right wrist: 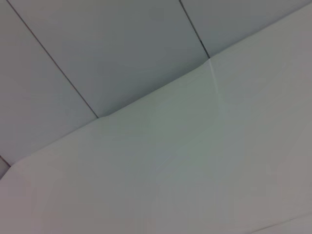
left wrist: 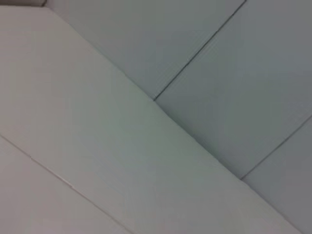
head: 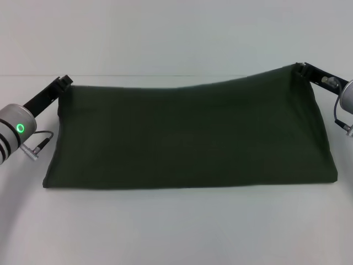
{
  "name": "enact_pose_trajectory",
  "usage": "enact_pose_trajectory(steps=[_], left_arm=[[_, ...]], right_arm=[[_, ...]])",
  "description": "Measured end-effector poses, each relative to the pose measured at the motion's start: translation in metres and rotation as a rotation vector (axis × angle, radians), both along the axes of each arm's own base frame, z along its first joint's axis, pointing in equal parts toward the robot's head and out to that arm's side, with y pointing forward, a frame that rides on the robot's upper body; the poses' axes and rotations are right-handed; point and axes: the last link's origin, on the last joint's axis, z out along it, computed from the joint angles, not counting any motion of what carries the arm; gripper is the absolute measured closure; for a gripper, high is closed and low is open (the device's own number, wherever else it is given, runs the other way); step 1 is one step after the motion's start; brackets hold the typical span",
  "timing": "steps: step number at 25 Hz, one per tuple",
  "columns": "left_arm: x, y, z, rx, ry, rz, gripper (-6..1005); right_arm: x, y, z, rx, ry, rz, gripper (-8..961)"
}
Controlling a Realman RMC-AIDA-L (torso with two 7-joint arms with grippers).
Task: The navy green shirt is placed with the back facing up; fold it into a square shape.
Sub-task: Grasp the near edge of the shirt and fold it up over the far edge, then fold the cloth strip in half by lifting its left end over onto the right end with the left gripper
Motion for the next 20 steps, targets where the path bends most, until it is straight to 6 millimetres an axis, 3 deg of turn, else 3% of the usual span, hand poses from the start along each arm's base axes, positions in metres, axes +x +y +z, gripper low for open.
enact_pose_trajectory(steps=[4, 7, 12, 14, 20], left_arm=[[-0.001, 0.000, -0.002, 0.057, -0.024, 0.019, 936], [-0.001, -0.001, -0.004, 0.070, -0.035, 0.023, 808], [0.002, -0.001, -0.005, 0.064, -0.027, 0.006, 582], [0.002, -0.004, -0.005, 0.055, -0.027, -0.021, 488], [-0.003, -0.030, 0.000, -0.011, -0.100, -0.146, 332]], right_arm=[[0.001, -0.001, 0.000, 0.024, 0.004, 0.007, 743], [0.003, -0.003, 0.000, 0.037, 0.011, 0.006, 739], [0.008, -0.007, -0.001, 0.038, 0.026, 0.002, 500], [0.011, -0.012, 0.001, 0.033, 0.036, 0.018, 457], [0.006, -0.031, 0.002, -0.058, 0.011, 0.208, 328]])
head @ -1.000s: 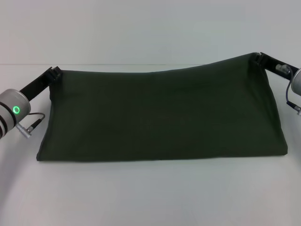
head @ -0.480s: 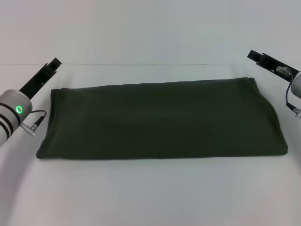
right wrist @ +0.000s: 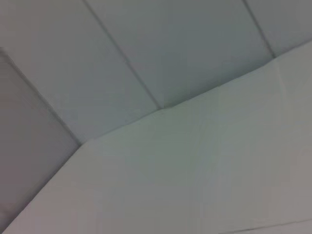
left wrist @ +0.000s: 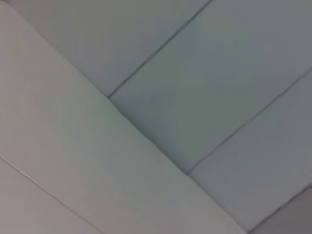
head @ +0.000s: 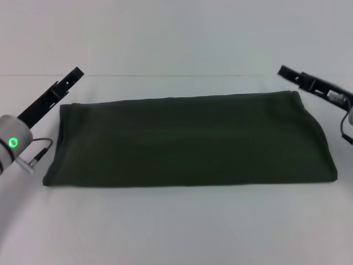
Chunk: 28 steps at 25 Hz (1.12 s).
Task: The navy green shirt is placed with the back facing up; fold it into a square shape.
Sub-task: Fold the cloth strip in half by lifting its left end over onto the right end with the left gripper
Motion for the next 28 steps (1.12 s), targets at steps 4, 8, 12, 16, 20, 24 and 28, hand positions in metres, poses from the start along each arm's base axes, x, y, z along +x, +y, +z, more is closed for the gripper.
enact_pose_trajectory(steps=[4, 8, 12, 16, 20, 24, 28], left_arm=[[-0.006, -0.015, 0.003, -0.081, -0.043, -0.035, 240], [-0.019, -0.029, 0.010, -0.213, -0.128, -0.001, 184], [-0.016, -0.039, 0.015, -0.305, -0.174, -0.039, 185], [0.000, -0.040, 0.005, -0.395, -0.168, -0.109, 184], [0.002, -0.038, -0.001, -0.473, -0.138, -0.095, 183], [-0.001, -0.037, 0.005, -0.468, -0.099, -0.091, 183], [0.003, -0.033, 0.000, -0.468, -0.075, -0.102, 184]], right_arm=[[-0.009, -0.013, -0.007, -0.090, -0.055, 0.134, 251], [-0.015, -0.027, -0.012, -0.158, -0.086, 0.246, 199], [-0.017, -0.036, -0.018, -0.175, -0.155, 0.344, 182], [-0.017, -0.041, -0.025, -0.219, -0.192, 0.368, 184], [-0.007, -0.047, -0.024, -0.284, -0.189, 0.326, 186], [0.001, -0.056, -0.023, -0.311, -0.190, 0.320, 187], [0.002, -0.061, -0.024, -0.308, -0.187, 0.323, 187]])
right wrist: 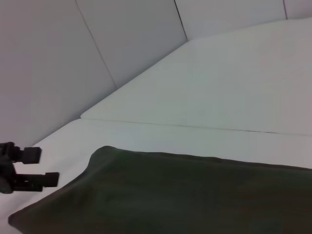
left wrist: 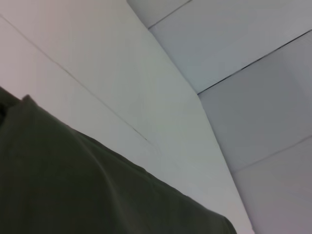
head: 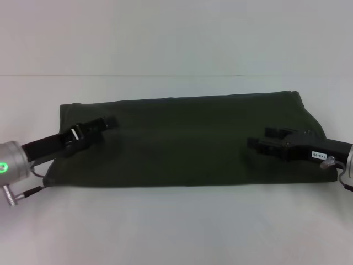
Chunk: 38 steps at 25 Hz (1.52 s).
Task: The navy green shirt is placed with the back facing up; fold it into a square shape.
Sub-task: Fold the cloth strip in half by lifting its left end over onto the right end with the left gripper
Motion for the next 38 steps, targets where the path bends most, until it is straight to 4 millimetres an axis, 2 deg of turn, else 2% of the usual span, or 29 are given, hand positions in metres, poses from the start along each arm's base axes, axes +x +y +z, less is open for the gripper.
enact_pose_trajectory(steps=[9, 17, 29, 34, 36, 38], left_arm=[[0.001, 0.014, -0.025, 0.037, 0.114, 0.062, 183], [-0.002, 0.022, -0.031, 0.066, 0.154, 0.115, 184], [-0.008, 0.027, -0.017, 0.064, 0.180, 0.117, 183], [-0.013, 0.026, 0.000, 0.076, 0.152, 0.129, 182], [-0.022, 0.023, 0.017, 0.072, 0.138, 0.140, 181], [-0.025, 0.021, 0.021, 0.069, 0.133, 0.146, 181]], right_arm=[[-0.006, 0.001, -0.005, -0.009, -0.004, 0.026, 187], [-0.012, 0.003, -0.009, -0.022, -0.011, 0.047, 187], [-0.023, 0.009, -0.010, -0.012, -0.025, 0.096, 186], [-0.031, 0.012, -0.013, -0.001, -0.058, 0.174, 186], [-0.037, 0.013, -0.016, -0.007, -0.077, 0.215, 186], [-0.042, 0.015, -0.019, -0.018, -0.090, 0.240, 186]])
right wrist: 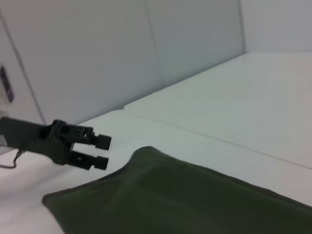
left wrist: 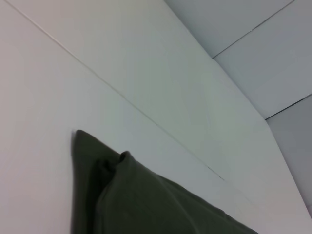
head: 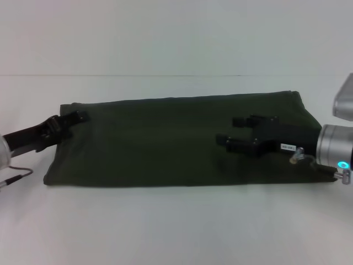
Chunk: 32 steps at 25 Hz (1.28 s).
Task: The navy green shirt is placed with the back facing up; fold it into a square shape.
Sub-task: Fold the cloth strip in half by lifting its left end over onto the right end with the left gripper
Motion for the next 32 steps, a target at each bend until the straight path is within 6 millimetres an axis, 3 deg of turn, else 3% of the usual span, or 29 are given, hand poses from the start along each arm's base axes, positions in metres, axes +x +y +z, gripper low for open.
enact_pose_trajectory(steps=[13, 32], left_arm=[[-0.019, -0.005, -0.009, -0.008, 0.106, 0.072, 177], [-0.022, -0.004, 0.008, -0.014, 0.164, 0.035, 175]], right_arm=[[-0.011, 0.005, -0.014, -0.010, -0.063, 0.061, 186], [-0.017, -0.002, -0.025, -0.051, -0.144, 0.183, 190]])
